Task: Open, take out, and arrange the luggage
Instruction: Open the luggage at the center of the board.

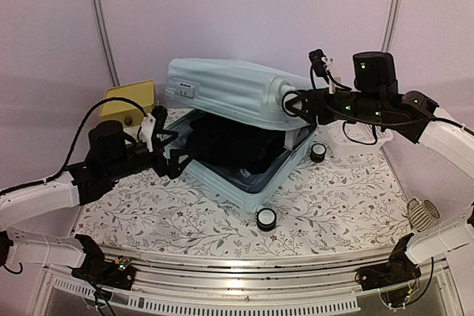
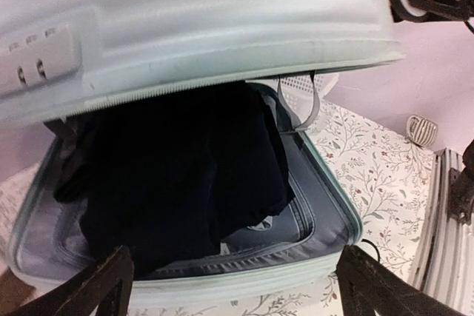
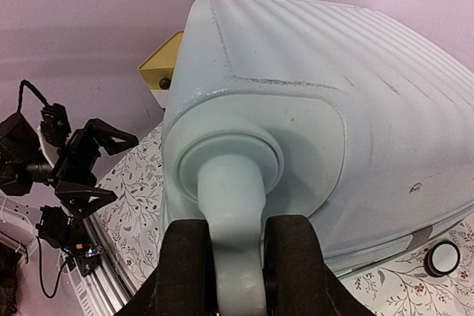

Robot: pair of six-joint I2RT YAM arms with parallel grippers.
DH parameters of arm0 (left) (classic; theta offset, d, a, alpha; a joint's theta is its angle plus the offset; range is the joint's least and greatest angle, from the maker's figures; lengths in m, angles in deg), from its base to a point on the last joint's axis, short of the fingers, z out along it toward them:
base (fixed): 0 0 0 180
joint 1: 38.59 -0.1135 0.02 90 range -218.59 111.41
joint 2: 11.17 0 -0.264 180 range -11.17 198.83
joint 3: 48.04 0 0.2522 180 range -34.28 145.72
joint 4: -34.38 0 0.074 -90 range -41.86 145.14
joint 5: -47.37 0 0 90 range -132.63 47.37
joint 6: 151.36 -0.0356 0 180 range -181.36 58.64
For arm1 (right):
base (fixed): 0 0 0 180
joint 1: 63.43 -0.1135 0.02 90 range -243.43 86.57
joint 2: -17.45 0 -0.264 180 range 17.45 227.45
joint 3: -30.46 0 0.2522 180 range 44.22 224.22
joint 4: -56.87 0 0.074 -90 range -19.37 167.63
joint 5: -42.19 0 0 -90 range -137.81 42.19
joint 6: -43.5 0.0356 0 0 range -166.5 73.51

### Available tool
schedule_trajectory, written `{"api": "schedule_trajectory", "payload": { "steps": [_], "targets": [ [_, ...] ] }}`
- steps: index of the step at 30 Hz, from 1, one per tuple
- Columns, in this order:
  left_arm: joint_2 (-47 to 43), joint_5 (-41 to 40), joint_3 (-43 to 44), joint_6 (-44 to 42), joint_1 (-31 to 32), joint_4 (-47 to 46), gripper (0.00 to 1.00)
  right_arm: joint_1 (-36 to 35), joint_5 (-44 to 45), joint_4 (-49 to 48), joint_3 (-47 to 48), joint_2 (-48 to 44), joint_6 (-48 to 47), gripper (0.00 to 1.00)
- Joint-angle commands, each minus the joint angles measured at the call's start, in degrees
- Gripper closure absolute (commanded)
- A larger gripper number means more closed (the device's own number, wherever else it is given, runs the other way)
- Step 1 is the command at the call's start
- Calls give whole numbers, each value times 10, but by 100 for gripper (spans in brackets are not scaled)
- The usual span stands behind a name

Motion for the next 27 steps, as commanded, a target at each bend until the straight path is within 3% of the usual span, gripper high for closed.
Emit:
{"api": "schedule_trajectory", "payload": {
  "steps": [1, 18, 27],
  "targets": [
    [-45, -35, -42, -137, 19, -109, 2, 35, 88, -69, 39, -9, 25, 76],
    [-20, 11, 10, -308, 35, -60, 3, 45, 67, -69, 36, -3, 29, 76],
    [19, -38, -6, -386, 62, -165, 2, 48, 55, -68, 38, -1, 31, 76]
  ]
}}
